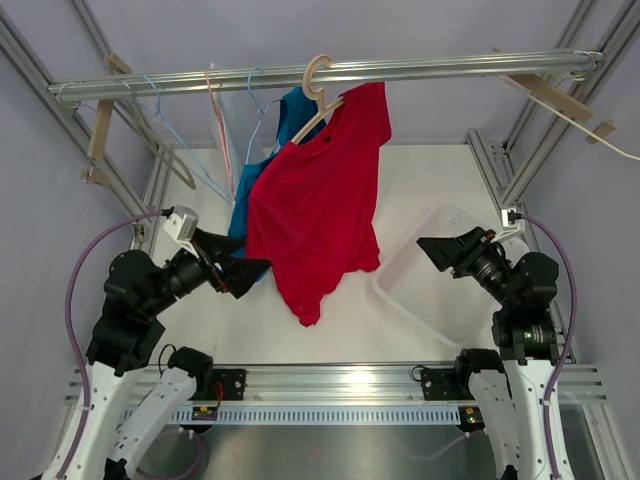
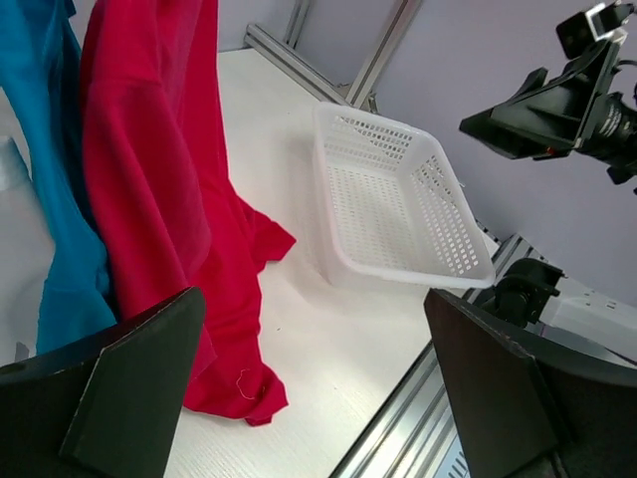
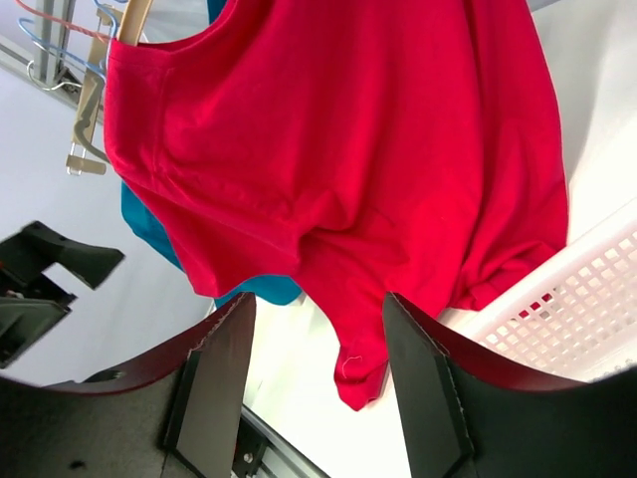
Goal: Remove the t-shirt from the hanger
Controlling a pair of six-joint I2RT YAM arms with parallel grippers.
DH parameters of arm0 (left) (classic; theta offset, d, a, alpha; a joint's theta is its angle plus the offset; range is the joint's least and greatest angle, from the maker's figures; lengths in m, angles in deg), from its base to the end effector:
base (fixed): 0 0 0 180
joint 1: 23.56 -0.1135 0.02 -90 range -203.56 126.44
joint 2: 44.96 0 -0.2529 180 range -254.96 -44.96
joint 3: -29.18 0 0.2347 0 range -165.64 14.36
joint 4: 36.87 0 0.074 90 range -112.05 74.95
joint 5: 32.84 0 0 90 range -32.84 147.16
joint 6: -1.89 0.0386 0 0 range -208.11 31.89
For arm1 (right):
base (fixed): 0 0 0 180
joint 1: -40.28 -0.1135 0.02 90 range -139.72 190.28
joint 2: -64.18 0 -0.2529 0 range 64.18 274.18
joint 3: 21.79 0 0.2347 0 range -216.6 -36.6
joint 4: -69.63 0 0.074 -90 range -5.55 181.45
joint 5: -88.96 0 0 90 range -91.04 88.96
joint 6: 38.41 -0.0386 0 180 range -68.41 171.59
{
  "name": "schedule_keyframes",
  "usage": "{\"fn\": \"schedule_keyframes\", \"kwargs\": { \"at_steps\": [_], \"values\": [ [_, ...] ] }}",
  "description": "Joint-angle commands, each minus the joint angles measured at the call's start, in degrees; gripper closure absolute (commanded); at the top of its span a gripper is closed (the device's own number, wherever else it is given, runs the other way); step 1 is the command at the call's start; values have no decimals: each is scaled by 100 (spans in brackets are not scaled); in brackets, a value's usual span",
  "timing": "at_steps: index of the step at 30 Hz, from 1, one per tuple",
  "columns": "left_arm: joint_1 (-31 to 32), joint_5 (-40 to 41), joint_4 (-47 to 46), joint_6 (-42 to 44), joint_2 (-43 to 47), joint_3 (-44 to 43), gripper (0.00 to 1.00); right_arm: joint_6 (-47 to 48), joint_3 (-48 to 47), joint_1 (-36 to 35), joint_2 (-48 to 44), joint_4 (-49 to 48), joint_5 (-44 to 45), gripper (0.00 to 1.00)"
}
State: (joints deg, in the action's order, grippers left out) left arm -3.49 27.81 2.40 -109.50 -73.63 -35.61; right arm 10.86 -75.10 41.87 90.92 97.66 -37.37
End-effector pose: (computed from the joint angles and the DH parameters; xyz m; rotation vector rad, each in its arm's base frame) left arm 0.0829 -0.0504 0.3673 0.3919 1.6629 -0.9617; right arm 0.1097 0.0198 0.3296 0.1010 1.6877 1.0237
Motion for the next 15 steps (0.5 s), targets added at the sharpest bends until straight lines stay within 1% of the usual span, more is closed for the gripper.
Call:
{"fn": "schedule_keyframes", "kwargs": {
  "at_steps": [1, 4, 5, 6, 7, 8, 9, 11, 12, 13, 15],
  "values": [
    [14, -203, -63, -58, -384, -633, 1, 100, 167, 26, -81, 6, -181, 36],
    [40, -467, -63, -67, -806, -1170, 1, 92, 387, 26, -169, -82, -312, 36],
    [75, -528, -63, -41, -1077, -1529, 1, 83, 448, 26, -187, -152, -391, 36],
    [206, -502, -63, -6, -1219, -1707, 1, 65, 553, 26, -248, -170, -418, 36],
    [303, -398, -54, 142, -1333, -1874, 1, 65, 589, 26, -275, -179, -479, 36],
    [391, -31, -54, 239, -1570, -2163, 1, 57, 615, 26, -292, -205, -506, 36],
    [548, 164, -54, 319, -1685, -2296, 1, 48, 633, -26, -327, -222, -506, 36],
    [638, 541, -37, 521, -1948, -2568, 1, 30, 625, -123, -328, -301, -462, 36],
    [690, 613, -2, 574, -2272, -2874, 1, 4, 642, -323, -319, -345, -453, 36],
    [717, 710, 33, 644, -2449, -3043, 1, 12, 633, -360, -293, -346, -444, 37],
    [796, 1227, 156, 776, -2992, -3551, 1, 74, 633, -422, -257, -319, -418, 37]
  ]
}}
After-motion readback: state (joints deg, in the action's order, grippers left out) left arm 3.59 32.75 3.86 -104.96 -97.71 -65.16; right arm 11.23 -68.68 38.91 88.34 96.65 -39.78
